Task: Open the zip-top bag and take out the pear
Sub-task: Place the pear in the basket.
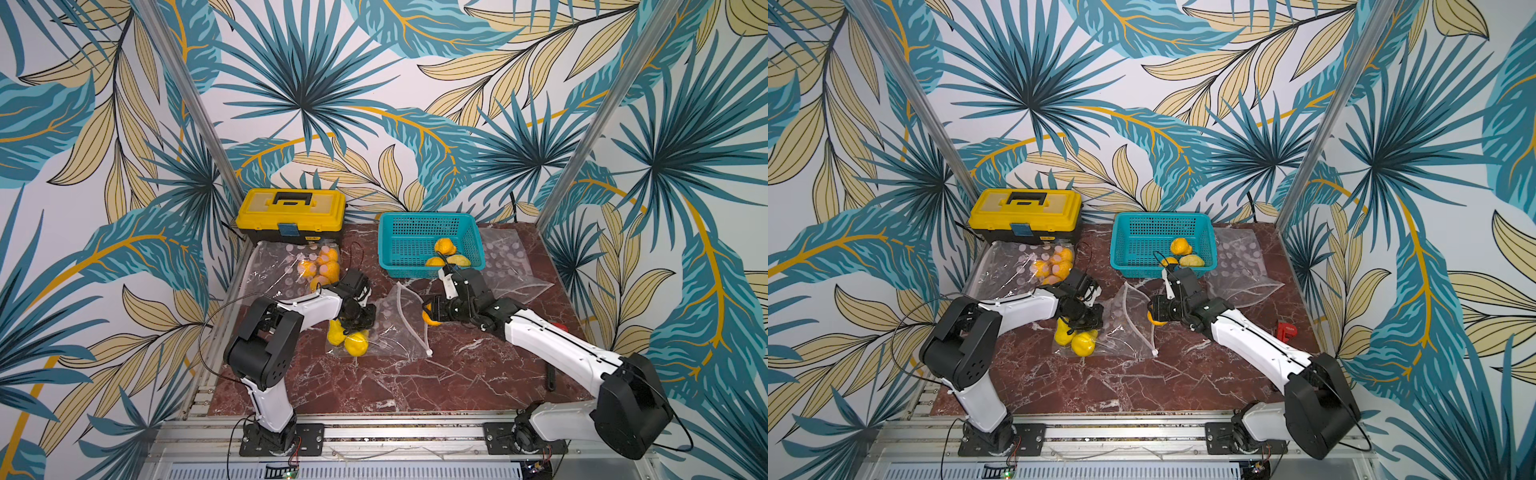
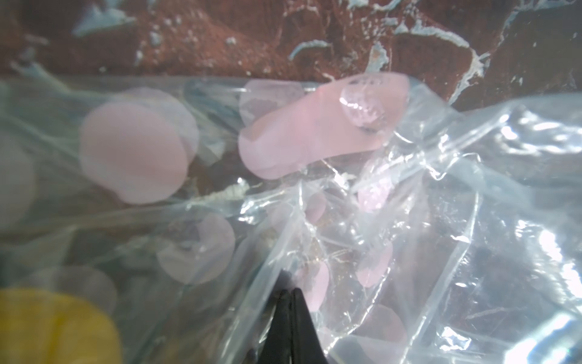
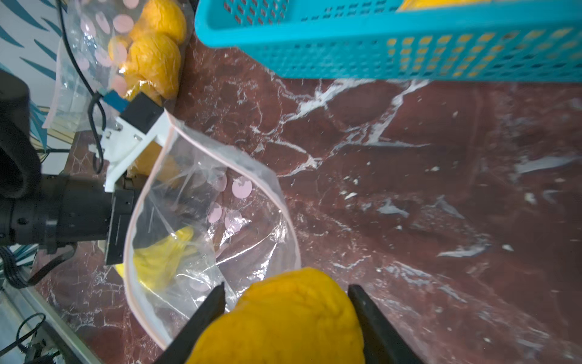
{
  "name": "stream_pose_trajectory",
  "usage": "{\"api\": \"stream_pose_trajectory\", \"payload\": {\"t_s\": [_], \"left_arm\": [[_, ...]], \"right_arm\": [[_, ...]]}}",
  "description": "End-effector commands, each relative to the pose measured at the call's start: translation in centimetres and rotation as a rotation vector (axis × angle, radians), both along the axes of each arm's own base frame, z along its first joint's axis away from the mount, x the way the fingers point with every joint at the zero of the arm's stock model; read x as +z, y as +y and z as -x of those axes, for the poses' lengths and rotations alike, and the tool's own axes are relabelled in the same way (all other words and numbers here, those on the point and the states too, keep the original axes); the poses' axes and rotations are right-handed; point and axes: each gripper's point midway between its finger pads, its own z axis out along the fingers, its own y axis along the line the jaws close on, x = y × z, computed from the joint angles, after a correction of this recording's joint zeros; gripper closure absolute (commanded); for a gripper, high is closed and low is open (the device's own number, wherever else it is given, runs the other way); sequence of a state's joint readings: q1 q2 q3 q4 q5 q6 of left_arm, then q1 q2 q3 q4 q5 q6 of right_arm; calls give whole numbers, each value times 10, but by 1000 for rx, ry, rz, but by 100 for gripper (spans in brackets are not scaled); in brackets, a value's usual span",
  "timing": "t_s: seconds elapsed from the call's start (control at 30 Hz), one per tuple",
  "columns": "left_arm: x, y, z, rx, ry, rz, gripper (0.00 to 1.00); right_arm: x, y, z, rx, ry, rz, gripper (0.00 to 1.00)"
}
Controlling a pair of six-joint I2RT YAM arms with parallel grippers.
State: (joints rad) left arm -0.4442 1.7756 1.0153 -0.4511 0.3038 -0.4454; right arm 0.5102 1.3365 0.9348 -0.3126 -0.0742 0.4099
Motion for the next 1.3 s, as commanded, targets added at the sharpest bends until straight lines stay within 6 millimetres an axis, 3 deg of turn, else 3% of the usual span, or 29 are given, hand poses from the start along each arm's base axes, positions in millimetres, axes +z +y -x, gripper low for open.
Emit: {"api": "stream_pose_trajectory", "payload": {"t_s": [0.0, 0.13, 0.27, 0.5, 0.6, 0.7, 0.97, 1.1, 1.27], "left_arm": [[2, 11, 8, 21, 22, -33, 91], [19, 1, 7, 10, 1, 20, 88], [38, -4, 4, 15, -30, 61, 85], [69, -6, 2, 24, -81, 99, 81], [83, -5, 2, 28, -102, 109, 79], [97, -4, 2, 30, -132, 117, 77], [109, 19, 19, 82, -155, 61, 75], [110, 33, 34, 107, -146, 28, 75], [109, 51, 52, 162, -148, 3, 74]], "right_arm": [[22, -24, -20, -34, -57, 50, 44], [44, -33, -61, -54, -104, 48, 44], [50, -45, -109, -83, -121, 83, 45], [28, -58, -184, -104, -116, 154, 44], [17, -34, -210, 4, -140, 104, 44], [-5, -26, -233, 12, -116, 104, 44], [-44, -22, -279, -2, -121, 148, 41], [-64, -22, -291, -6, -109, 168, 38], [-61, -22, -295, -5, -114, 178, 29]]}}
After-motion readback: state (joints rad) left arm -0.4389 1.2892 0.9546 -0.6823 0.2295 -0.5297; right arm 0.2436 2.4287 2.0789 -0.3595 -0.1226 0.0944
